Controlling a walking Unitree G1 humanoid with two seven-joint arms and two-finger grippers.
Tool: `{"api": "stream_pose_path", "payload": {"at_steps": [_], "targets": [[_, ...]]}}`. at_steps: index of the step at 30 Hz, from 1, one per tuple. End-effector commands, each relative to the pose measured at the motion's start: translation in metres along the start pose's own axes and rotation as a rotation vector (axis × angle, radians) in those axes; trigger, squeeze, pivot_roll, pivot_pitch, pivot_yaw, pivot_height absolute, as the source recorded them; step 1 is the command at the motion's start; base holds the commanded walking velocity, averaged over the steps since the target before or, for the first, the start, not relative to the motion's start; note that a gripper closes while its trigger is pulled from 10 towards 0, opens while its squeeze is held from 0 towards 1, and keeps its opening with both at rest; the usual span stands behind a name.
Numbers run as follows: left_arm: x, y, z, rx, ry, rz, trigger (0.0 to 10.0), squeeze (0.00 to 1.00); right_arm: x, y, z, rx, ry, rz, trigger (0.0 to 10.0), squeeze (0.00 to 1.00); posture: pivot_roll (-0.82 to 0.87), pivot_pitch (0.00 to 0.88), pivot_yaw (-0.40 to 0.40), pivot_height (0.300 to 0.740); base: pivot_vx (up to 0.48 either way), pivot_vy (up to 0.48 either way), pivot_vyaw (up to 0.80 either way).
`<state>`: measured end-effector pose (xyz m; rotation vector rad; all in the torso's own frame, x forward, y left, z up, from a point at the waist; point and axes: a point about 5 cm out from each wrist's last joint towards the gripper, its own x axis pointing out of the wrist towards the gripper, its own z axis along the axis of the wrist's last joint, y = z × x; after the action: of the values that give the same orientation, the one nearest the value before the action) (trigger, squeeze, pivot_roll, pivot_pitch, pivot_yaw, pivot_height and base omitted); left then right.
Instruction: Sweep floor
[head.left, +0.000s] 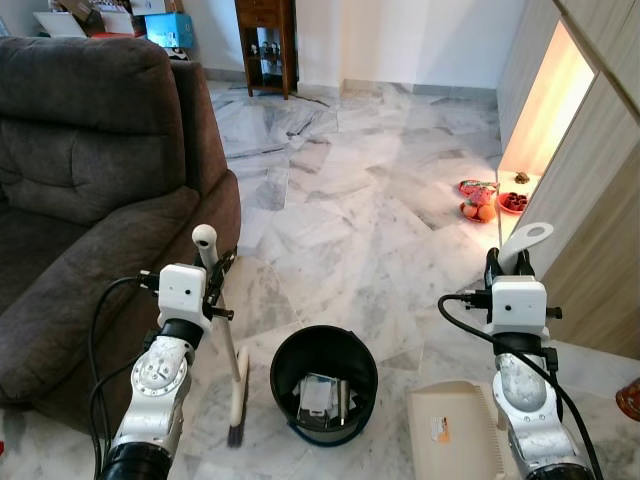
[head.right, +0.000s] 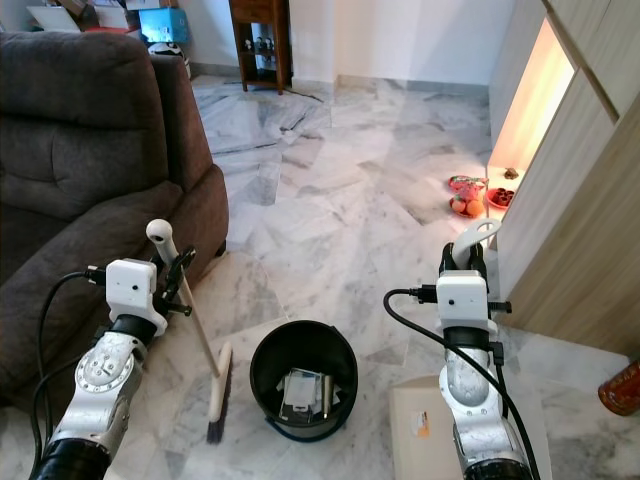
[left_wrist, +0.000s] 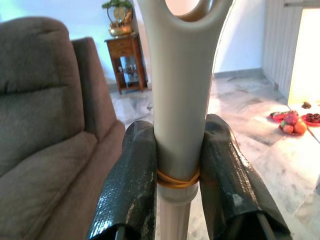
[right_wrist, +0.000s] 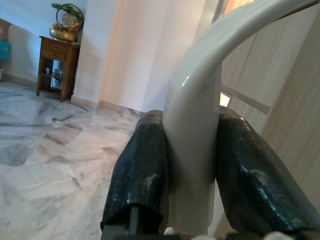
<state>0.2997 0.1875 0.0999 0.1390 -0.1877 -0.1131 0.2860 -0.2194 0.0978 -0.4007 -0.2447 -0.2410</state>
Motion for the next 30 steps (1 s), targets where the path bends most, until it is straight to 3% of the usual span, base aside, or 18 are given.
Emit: {"api": "stream_pose_path", "payload": {"at_steps": [1, 12, 30], "targets": [[0.002, 0.004, 0.010, 0.000, -0.042, 0.009, 10.0, 0.00, 0.008, -0.005, 0.008, -0.002, -0.054, -0.001, 10.0, 0.00, 0.04, 0.000, 0.016, 0.740, 0.000, 0.000, 0.00], [0.002, -0.003, 0.011, -0.020, -0.050, -0.008, 10.0, 0.00, 0.005, 0.006, 0.008, 0.023, -0.057, 0.055, 10.0, 0.00, 0.02, 0.000, 0.016, 0.740, 0.000, 0.000, 0.00], [0.005, -0.005, 0.011, -0.024, -0.050, -0.029, 10.0, 0.00, 0.005, 0.004, 0.007, 0.028, -0.066, 0.043, 10.0, 0.00, 0.01, 0.000, 0.029, 0.740, 0.000, 0.000, 0.00]]}}
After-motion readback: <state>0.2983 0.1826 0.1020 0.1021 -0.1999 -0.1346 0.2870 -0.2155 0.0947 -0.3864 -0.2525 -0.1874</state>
